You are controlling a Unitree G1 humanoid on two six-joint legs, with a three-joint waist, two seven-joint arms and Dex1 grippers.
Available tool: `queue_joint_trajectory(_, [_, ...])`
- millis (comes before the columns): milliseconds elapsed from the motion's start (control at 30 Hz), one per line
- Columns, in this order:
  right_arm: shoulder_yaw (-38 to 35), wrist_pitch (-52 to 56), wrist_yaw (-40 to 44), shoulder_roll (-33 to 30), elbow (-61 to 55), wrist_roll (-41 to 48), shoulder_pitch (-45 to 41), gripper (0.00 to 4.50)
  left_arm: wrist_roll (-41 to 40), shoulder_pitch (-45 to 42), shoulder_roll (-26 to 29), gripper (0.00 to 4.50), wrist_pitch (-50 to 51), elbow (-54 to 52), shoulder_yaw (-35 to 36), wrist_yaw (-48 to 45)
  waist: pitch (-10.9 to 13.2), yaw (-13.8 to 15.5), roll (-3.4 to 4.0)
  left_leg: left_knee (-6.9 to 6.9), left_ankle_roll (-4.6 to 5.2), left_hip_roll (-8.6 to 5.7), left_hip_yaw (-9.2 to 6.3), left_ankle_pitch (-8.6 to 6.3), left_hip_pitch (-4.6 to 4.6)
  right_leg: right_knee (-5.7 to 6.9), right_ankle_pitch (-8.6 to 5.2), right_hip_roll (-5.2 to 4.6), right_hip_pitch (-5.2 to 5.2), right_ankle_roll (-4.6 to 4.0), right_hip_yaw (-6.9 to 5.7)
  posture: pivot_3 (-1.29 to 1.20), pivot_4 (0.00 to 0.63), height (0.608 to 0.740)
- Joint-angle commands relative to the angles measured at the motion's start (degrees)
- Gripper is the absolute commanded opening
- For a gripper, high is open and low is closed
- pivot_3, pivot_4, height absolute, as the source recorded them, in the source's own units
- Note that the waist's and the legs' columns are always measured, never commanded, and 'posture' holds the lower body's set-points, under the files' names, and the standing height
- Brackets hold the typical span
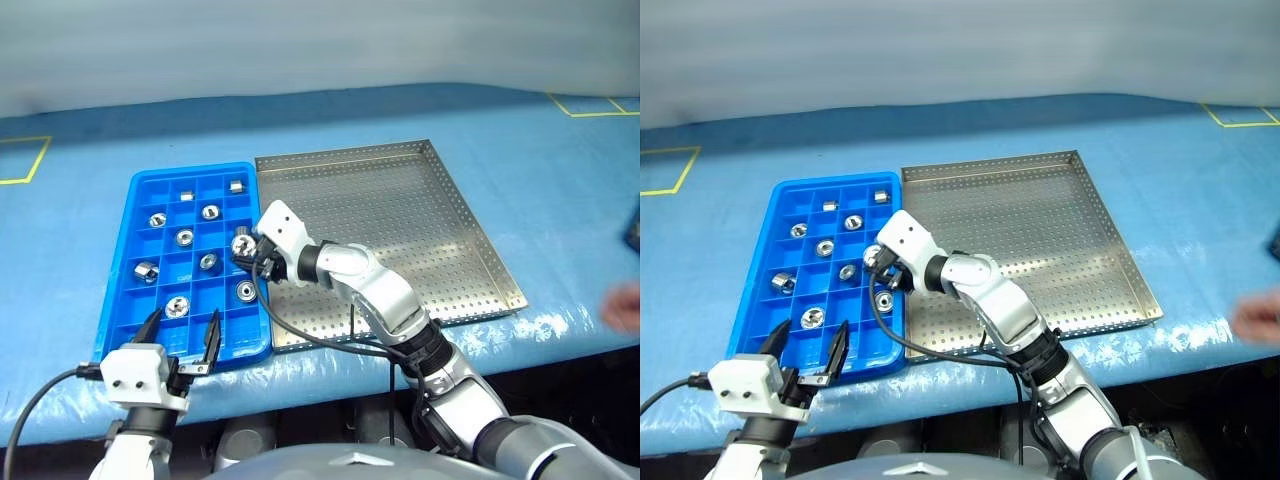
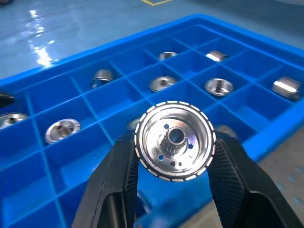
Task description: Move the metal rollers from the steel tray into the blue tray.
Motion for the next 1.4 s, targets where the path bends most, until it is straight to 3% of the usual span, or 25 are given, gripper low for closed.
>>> queue_joint_trajectory(33, [3.4,-2.5,5.5,-0.2,-0.8,1.5,-0.1,1.70,0.1,5.6,-2.1,4.50,-7.1,-2.4,0.2,0.4,0.0,0.7,-0.07,0.02,0.00,0.01,-0.01,0.00,0.00,0.01,-0.01,0.00,0.01,-0.01,-0.03,0.40,0.150,0.740])
queue_joint_trajectory(233, [7.1,-2.9,9.5,-0.9,0.6,1.2,1.5,1.70,-1.0,11.3,-4.7,4.50,-13.8,0.4,-1.4,0.0,0.1,3.0,-0.14,0.06,0.00,0.01,-0.03,0.00,-0.06,0.00,-0.03,0.00,-0.01,0.00,-0.08,0.44,0.150,0.740])
queue_joint_trajectory(533, [11.6,-1.7,12.9,-2.9,3.3,-0.2,3.1,1.70,-1.0,10.4,-4.4,4.50,-14.4,1.3,-2.8,0.0,0.0,4.2,-0.18,0.04,0.00,0.01,-0.07,0.00,-0.05,-0.01,-0.05,-0.01,0.00,-0.02,-0.15,0.44,0.150,0.740])
queue_joint_trajectory(767, [12.0,-1.4,13.8,-4.8,2.4,-0.9,3.1,3.80,-1.3,8.6,-3.2,4.50,-12.9,1.6,-2.9,-0.6,0.0,5.1,-0.19,0.05,0.00,0.00,-0.06,0.00,-0.03,-0.01,-0.05,-0.02,0.04,-0.01,-0.15,0.42,0.150,0.740])
queue_joint_trajectory(1400, [11.2,-1.2,12.7,-4.9,2.6,-1.2,3.5,3.80,-2.7,7.4,-1.7,4.50,-12.7,3.1,-2.6,-1.8,-0.1,5.2,-0.15,0.06,0.00,0.00,-0.07,0.00,-0.01,0.00,-0.05,-0.02,0.07,-0.01,-0.17,0.39,0.150,0.740])
